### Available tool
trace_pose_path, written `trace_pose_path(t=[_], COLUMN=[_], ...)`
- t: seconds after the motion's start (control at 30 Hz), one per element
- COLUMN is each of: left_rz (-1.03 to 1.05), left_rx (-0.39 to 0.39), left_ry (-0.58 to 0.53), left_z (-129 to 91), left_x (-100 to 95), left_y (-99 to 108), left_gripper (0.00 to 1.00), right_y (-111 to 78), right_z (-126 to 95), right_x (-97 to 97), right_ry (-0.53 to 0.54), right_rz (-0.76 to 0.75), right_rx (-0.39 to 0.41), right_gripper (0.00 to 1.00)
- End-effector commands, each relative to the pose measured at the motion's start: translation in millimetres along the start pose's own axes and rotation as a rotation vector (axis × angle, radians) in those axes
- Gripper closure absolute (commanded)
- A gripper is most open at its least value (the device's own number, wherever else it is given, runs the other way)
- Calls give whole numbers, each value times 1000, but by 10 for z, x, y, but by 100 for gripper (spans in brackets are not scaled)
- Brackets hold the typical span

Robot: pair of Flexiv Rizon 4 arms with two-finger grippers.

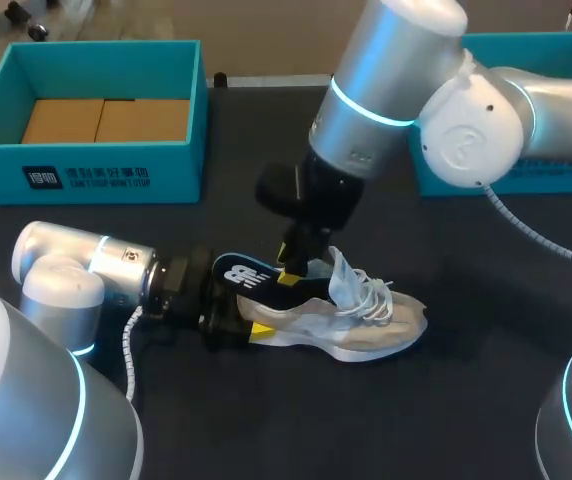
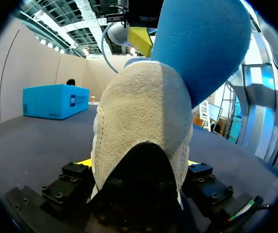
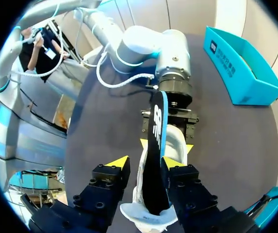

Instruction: Take the shoe out of the shoebox, open the shoe tongue, remove and reinsert the insole, then place the shoe into the shoebox

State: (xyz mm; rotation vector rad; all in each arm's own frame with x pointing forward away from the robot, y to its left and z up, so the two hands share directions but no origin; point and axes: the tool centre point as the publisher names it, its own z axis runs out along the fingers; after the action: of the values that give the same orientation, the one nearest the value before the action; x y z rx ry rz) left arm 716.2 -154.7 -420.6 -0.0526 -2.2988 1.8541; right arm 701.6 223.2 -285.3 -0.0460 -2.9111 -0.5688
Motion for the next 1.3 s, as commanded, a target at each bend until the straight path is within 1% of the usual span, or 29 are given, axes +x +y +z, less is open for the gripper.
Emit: trace_pose_path(t=[0.03,0.23,0.37,0.4,0.53,0.57,0.6,0.63,0.67,0.7,0.73,0.97,1.0,1.03,1.17,1.23,1.3], left_rz=[-1,-1,-1,-1,-1,-1,-1,-1,-1,-1,-1,-1,-1,-1,-1,-1,-1], left_rx=[0,0,0,0,0,0,0,0,0,0,0,0,0,0,0,0,0], left_ry=[-2,-2,-2,-2,-2,-2,-2,-2,-2,-2,-2,-2,-2,-2,-2,-2,-2], left_z=[13,13,13,13,13,13,13,13,13,13,13,13,13,13,13,13,13], left_x=[-18,-18,-18,-18,-18,-18,-18,-18,-18,-18,-18,-18,-18,-18,-18,-18,-18], left_y=[17,17,17,17,17,17,17,17,17,17,17,17,17,17,17,17,17], left_gripper=[100,100,100,100,100,100,100,100,100,100,100,100,100,100,100,100,100], right_y=[36,49,91,100,102,99,97,93,88,83,79,57,56,59,80,84,87], right_z=[86,165,217,237,288,292,292,289,283,275,264,151,126,105,58,48,50], right_x=[-30,-66,-81,-90,-116,-117,-117,-116,-116,-117,-114,-48,-30,-13,2,-21,-53], right_ry=[1,15,23,26,39,41,41,40,39,37,33,-10,-23,-36,-52,-52,-45], right_rz=[3,12,4,6,10,10,12,13,15,17,19,29,30,30,32,31,31], right_rx=[5,-2,6,21,15,14,13,13,12,12,11,3,0,1,5,4,5], right_gripper=[61,62,62,62,64,65,69,79,91,97,100,100,79,67,60,54,51])
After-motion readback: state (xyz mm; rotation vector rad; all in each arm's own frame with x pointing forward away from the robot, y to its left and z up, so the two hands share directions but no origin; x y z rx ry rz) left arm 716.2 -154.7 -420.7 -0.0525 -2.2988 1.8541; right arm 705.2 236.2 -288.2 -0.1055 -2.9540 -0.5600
